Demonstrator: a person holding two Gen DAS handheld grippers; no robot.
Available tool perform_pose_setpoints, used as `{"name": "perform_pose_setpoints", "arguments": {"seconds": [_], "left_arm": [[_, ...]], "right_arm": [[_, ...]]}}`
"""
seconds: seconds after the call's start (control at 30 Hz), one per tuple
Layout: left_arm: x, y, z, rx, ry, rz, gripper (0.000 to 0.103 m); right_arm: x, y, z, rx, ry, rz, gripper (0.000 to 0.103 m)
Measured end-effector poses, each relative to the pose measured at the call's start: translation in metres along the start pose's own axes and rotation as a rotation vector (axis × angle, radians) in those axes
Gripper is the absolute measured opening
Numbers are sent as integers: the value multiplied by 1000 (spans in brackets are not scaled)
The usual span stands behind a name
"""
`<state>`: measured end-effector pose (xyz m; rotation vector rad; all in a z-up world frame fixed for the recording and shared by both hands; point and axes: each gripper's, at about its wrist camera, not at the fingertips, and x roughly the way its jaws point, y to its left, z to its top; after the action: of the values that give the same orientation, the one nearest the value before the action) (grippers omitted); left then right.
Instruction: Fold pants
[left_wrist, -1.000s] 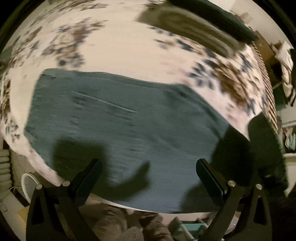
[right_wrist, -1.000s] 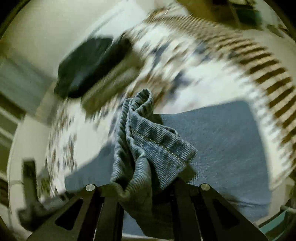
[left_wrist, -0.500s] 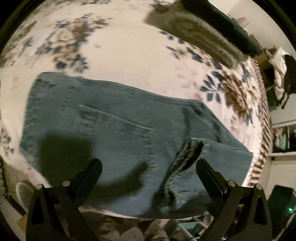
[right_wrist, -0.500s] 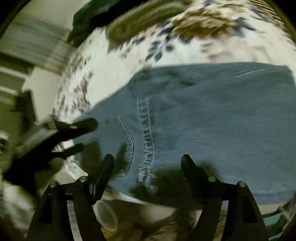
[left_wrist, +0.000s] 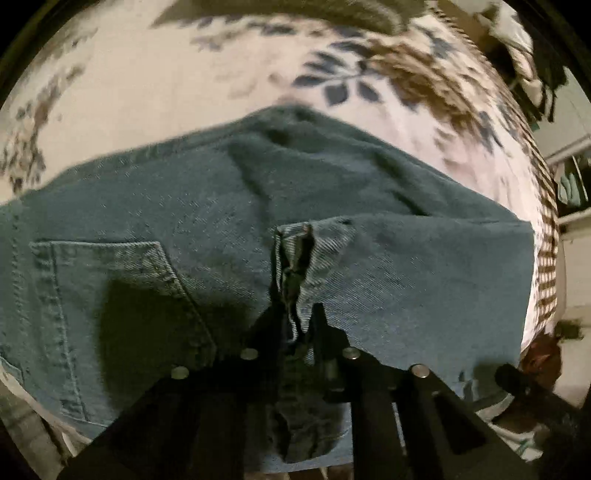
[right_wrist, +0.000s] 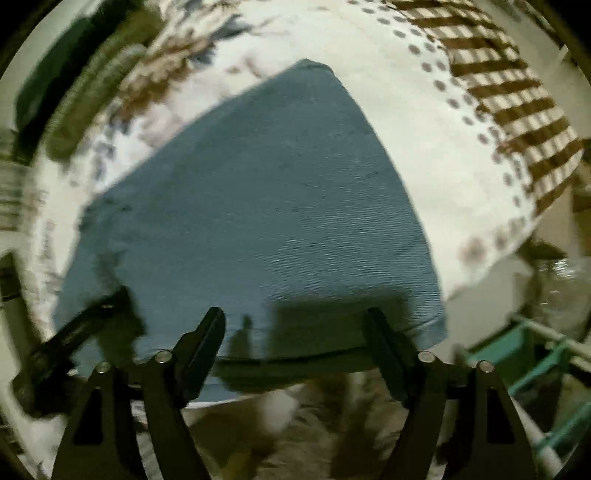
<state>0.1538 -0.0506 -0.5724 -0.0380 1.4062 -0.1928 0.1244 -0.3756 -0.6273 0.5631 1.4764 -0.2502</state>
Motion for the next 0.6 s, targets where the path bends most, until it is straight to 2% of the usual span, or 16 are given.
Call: {"name": "perform_pose_setpoints", "arguments": {"seconds": [0.1, 0.2, 0.33, 0.43, 0.6], "left_arm": [[-15, 0, -6, 11, -36, -2, 7], [-29, 3, -8, -11, -51, -7, 7], [-41, 15, -4, -26, -68, 15, 7], [-30, 28, -5, -55, -40, 19, 7], [-10, 19, -4, -44, -3, 61, 11]], "right_arm": [[5, 21, 2, -84, -16, -94, 91], [9, 39, 9, -145, -38, -147, 95], [12, 53, 18, -170, -42, -153, 95], [16, 61, 24, -184, -37, -149, 95], [25, 81, 32, -233, -43, -146, 95]]}}
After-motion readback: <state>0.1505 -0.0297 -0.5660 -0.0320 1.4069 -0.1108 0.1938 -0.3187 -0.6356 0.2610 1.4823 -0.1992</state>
